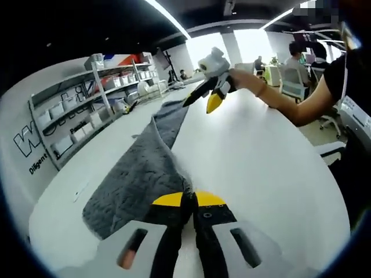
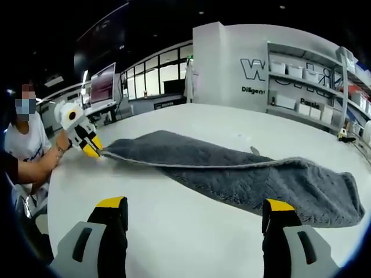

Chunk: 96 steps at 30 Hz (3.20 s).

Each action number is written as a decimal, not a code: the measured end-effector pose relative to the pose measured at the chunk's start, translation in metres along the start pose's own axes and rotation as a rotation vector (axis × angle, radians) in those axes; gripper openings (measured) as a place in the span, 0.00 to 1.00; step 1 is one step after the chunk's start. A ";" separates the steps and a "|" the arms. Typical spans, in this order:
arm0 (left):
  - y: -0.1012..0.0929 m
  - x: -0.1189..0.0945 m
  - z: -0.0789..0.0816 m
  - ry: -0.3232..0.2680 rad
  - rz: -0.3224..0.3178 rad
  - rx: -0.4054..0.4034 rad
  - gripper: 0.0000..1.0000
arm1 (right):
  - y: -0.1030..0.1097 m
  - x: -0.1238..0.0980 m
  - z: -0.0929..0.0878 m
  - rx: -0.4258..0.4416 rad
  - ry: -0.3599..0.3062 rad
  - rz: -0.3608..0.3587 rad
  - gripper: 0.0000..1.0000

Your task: Open the folded towel by lifting each exposed corner and separating the folded layers until the towel lies flat within the target outline without major curled edges

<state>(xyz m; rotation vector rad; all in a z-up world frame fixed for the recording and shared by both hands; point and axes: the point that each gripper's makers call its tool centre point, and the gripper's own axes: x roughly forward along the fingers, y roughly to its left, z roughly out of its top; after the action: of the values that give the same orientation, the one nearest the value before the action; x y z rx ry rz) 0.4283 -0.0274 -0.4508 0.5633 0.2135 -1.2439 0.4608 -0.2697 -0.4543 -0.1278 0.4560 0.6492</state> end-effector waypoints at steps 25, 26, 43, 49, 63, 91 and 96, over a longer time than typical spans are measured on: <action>-0.036 -0.041 -0.002 -0.071 -0.101 0.012 0.05 | -0.001 -0.007 0.007 0.013 -0.040 0.005 0.98; -0.040 -0.042 -0.004 -0.075 -0.123 0.018 0.05 | -0.001 -0.008 0.007 0.014 -0.043 0.003 0.98; -0.076 -0.051 -0.039 0.020 -0.339 -0.034 0.05 | 0.002 -0.007 0.003 0.022 -0.035 0.002 0.98; -0.069 -0.054 -0.052 0.059 -0.322 -0.061 0.05 | 0.000 -0.007 0.005 0.020 -0.035 0.006 0.98; -0.071 -0.053 -0.040 0.007 -0.308 -0.040 0.22 | -0.009 -0.004 0.005 0.031 -0.023 0.009 0.98; 0.037 -0.090 0.004 -0.266 0.244 -0.304 0.99 | -0.094 -0.057 0.025 0.132 -0.112 -0.213 0.96; 0.035 -0.090 0.002 -0.258 0.238 -0.299 0.99 | -0.135 -0.069 0.018 0.215 -0.098 -0.335 0.88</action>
<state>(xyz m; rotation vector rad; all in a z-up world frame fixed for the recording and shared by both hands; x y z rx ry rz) 0.4315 0.0537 -0.3982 0.1609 0.1086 -1.0171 0.5009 -0.4104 -0.4106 0.0316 0.3954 0.2742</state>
